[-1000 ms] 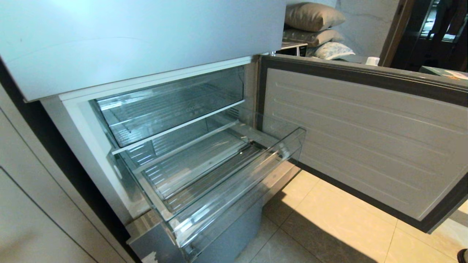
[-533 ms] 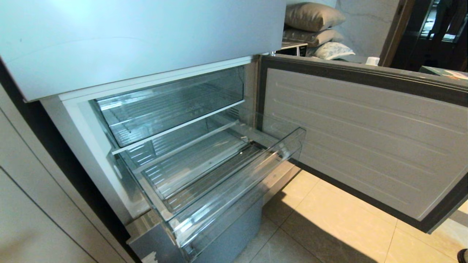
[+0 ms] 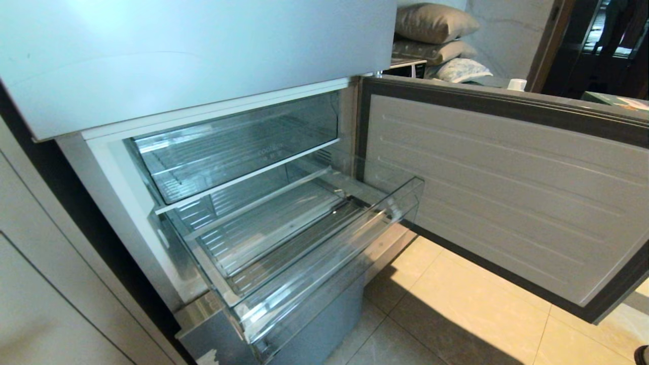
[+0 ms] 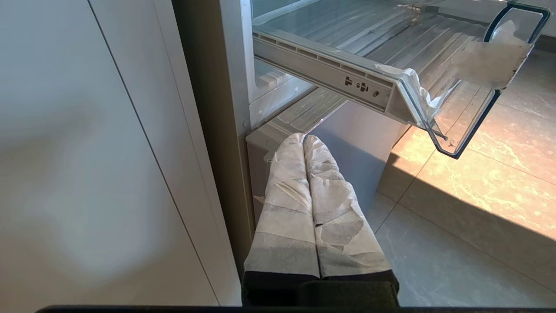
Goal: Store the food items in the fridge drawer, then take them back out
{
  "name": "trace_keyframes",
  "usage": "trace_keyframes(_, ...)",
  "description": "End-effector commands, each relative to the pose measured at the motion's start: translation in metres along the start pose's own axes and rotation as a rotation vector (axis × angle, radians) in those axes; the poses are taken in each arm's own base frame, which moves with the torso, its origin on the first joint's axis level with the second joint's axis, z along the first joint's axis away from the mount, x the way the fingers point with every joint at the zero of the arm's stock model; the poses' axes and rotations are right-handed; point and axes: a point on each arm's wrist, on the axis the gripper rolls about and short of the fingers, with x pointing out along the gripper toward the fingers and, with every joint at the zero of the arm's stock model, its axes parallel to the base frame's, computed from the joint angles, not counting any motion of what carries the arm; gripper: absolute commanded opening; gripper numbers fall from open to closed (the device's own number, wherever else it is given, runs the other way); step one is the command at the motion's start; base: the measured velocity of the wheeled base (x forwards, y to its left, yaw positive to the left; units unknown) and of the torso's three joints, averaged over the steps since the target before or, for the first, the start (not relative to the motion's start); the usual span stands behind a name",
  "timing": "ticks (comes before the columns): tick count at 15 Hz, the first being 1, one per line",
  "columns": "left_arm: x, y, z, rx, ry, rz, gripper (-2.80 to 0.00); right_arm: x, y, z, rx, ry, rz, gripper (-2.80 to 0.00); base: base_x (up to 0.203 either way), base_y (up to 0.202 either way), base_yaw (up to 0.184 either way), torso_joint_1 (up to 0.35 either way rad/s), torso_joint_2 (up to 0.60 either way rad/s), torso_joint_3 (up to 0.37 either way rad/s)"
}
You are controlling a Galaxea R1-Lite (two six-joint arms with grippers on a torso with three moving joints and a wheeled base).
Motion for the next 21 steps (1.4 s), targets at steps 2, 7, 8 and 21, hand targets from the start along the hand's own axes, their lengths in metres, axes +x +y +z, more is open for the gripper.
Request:
trace_keyframes(2,0.0,0.0,0.0,0.0,0.001,0.0,-2.8,-0.001,0.001,0.002,-0.002,-0.006,0.004,-2.8,0.0,0.0,0.0,0.0,0.0,0.0)
trace_keyframes(7,0.0,0.0,0.0,0.0,0.002,0.0,-2.8,-0.042,0.011,0.044,-0.003,-0.04,-0.013,-2.8,0.0,0.0,0.0,0.0,0.0,0.0)
trace_keyframes(8,0.0,0.0,0.0,0.0,0.003,0.0,-2.8,-0.06,0.014,0.055,-0.003,-0.048,-0.022,-2.8,0.0,0.0,0.0,0.0,0.0,0.0)
trace_keyframes(21,0.0,0.0,0.0,0.0,0.003,0.0,-2.8,-0.377,0.163,0.029,-0.127,-0.306,0.207,-2.8,0.0,0.0,0.0,0.0,0.0,0.0)
